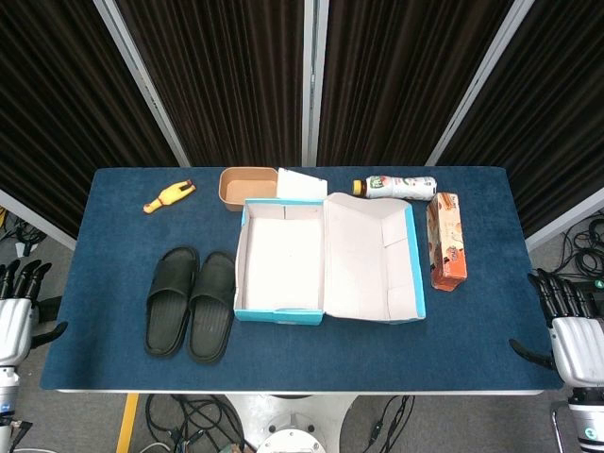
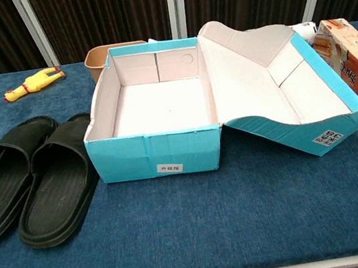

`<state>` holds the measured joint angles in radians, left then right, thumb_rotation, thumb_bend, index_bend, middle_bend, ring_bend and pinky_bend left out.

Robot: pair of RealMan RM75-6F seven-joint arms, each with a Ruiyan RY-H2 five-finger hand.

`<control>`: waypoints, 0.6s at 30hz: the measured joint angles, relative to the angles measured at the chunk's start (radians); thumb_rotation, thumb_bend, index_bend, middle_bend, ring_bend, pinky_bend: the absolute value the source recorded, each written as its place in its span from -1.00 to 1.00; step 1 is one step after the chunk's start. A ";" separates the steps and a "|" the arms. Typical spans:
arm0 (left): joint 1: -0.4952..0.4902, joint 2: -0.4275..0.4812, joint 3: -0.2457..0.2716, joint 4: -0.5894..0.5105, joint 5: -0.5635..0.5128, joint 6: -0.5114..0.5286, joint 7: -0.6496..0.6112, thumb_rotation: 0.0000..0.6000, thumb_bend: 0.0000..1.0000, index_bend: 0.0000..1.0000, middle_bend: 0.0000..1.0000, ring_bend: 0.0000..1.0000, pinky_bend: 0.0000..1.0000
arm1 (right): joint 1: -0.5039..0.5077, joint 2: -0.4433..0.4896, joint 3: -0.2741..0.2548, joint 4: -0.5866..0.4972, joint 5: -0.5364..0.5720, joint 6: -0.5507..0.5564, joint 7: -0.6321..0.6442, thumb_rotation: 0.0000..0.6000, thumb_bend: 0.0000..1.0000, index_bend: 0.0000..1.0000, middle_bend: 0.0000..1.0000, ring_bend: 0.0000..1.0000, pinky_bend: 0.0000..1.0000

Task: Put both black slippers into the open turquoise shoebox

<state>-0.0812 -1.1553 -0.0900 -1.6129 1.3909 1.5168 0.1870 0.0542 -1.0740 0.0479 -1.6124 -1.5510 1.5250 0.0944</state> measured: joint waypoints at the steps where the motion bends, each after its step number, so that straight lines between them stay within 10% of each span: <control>1: -0.002 0.000 -0.002 -0.003 -0.004 -0.003 0.004 1.00 -1.00 -0.76 -0.81 -0.99 -0.89 | 0.003 0.000 0.002 0.000 0.000 -0.004 -0.001 1.00 -0.97 -1.00 -0.93 -1.00 -1.00; 13: -0.048 0.021 -0.027 -0.024 0.003 -0.040 0.033 1.00 -1.00 -0.76 -0.81 -0.98 -0.88 | 0.003 0.007 0.006 0.002 -0.002 0.003 0.010 1.00 -0.97 -1.00 -0.93 -1.00 -1.00; 18: -0.119 0.050 -0.063 -0.038 0.008 -0.116 0.015 1.00 -1.00 -0.76 -0.81 -0.67 -0.51 | 0.001 0.026 0.011 -0.004 -0.012 0.021 0.005 1.00 -0.97 -1.00 -0.93 -1.00 -1.00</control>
<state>-0.2007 -1.1054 -0.1531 -1.6506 1.3989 1.4009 0.2016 0.0549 -1.0479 0.0588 -1.6168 -1.5634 1.5460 0.0991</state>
